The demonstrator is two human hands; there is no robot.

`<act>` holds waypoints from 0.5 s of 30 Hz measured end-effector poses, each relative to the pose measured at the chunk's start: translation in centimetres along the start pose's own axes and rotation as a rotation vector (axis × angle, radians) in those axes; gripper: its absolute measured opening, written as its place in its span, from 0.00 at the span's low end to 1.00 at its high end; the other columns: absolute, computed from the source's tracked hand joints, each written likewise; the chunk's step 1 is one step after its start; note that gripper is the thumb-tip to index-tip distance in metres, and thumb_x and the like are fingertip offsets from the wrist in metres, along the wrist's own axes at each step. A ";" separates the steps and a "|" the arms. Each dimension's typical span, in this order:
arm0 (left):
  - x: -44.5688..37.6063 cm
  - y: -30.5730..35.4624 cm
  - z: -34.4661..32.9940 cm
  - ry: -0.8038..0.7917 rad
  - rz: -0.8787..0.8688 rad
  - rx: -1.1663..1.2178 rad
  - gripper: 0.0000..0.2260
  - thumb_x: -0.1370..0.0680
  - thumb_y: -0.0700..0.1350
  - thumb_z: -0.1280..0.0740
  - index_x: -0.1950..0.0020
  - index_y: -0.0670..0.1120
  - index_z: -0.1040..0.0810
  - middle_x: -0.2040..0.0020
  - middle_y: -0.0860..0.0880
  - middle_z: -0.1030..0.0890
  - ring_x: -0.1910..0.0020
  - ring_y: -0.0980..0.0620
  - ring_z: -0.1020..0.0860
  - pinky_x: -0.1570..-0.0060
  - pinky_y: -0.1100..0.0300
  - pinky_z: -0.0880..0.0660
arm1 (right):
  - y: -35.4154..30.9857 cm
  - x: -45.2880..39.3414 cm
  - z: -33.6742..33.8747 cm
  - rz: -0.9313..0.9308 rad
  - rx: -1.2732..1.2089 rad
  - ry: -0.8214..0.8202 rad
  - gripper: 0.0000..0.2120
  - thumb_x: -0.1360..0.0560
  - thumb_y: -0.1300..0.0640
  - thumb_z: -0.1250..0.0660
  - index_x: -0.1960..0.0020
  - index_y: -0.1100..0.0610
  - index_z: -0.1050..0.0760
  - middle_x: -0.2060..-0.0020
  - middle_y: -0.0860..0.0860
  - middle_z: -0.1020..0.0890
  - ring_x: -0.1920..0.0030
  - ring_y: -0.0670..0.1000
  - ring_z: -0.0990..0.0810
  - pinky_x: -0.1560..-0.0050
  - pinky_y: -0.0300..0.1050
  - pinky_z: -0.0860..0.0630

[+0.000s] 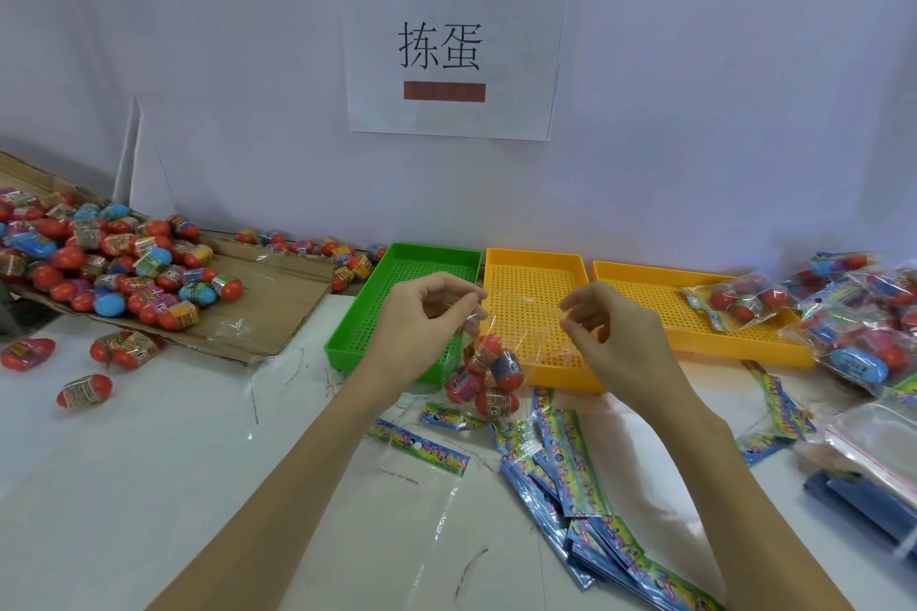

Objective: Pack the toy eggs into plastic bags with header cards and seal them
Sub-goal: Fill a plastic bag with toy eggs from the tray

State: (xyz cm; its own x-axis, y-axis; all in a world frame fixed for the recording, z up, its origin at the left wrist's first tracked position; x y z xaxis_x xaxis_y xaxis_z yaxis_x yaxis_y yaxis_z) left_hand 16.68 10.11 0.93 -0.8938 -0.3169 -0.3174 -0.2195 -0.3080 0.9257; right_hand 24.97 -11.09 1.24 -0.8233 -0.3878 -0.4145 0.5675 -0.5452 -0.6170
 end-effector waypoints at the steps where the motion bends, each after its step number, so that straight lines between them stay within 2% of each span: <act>1: 0.0 -0.1 0.1 0.009 0.005 0.017 0.05 0.19 0.37 0.29 0.47 0.43 0.14 0.57 0.49 0.12 0.58 0.48 0.13 0.56 0.64 0.19 | -0.1 0.1 -0.4 -0.010 -0.072 -0.021 0.11 0.18 0.63 0.33 0.39 0.51 0.25 0.59 0.46 0.15 0.63 0.46 0.16 0.65 0.30 0.25; 3: 0.0 -0.3 0.3 0.029 0.021 0.057 0.05 0.19 0.37 0.30 0.47 0.43 0.14 0.57 0.49 0.12 0.57 0.49 0.13 0.56 0.64 0.19 | -0.4 0.3 -1.0 -0.057 -0.236 -0.045 0.18 0.17 0.69 0.40 0.33 0.51 0.27 0.55 0.49 0.14 0.61 0.46 0.14 0.67 0.36 0.21; 6: 0.1 -0.6 0.6 0.070 0.043 0.123 0.06 0.19 0.36 0.30 0.47 0.43 0.14 0.57 0.50 0.12 0.60 0.57 0.15 0.58 0.67 0.21 | -1.2 0.4 -1.4 -0.072 -0.330 -0.041 0.22 0.21 0.73 0.42 0.36 0.54 0.21 0.45 0.49 0.15 0.44 0.49 0.17 0.50 0.45 0.19; 8: 0.1 -0.6 0.8 0.082 0.050 0.157 0.06 0.19 0.35 0.30 0.47 0.43 0.14 0.57 0.50 0.12 0.60 0.58 0.15 0.59 0.68 0.21 | -1.3 0.5 -1.5 -0.103 -0.381 -0.035 0.15 0.18 0.65 0.39 0.40 0.52 0.17 0.41 0.45 0.16 0.39 0.45 0.21 0.39 0.46 0.22; 10: 0.1 -0.6 0.8 0.081 0.046 0.166 0.06 0.19 0.36 0.30 0.47 0.43 0.14 0.56 0.50 0.12 0.58 0.56 0.14 0.58 0.67 0.21 | -1.2 0.5 -1.7 -0.137 -0.417 -0.040 0.11 0.17 0.51 0.35 0.46 0.50 0.13 0.38 0.44 0.17 0.34 0.42 0.24 0.33 0.48 0.27; 12: 0.1 -0.7 0.7 0.082 0.047 0.168 0.06 0.19 0.36 0.30 0.47 0.43 0.14 0.56 0.50 0.12 0.58 0.56 0.14 0.58 0.67 0.21 | -1.1 0.5 -1.9 -0.140 -0.410 -0.054 0.09 0.20 0.46 0.30 0.50 0.48 0.12 0.40 0.43 0.16 0.31 0.41 0.25 0.31 0.49 0.32; 15: 0.2 -0.7 0.6 0.079 0.053 0.191 0.05 0.19 0.37 0.29 0.46 0.43 0.14 0.55 0.49 0.12 0.57 0.52 0.14 0.56 0.65 0.20 | -0.9 0.8 -1.9 -0.142 -0.430 -0.026 0.04 0.25 0.50 0.23 0.54 0.49 0.12 0.49 0.41 0.13 0.41 0.36 0.19 0.39 0.40 0.23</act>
State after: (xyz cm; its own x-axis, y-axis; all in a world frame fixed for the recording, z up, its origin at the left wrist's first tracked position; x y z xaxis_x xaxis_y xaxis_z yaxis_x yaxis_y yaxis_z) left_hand 16.41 10.83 0.38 -0.8742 -0.3999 -0.2755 -0.2501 -0.1155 0.9613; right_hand 23.83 -9.49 0.16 -0.8888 -0.3530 -0.2922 0.3874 -0.2381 -0.8906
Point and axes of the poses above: each hand's wrist, its own x-axis away from the middle knuckle, its own z-axis out of the back of the hand, y = z × x, the point moved 10 cm from there along -x, towards the middle knuckle
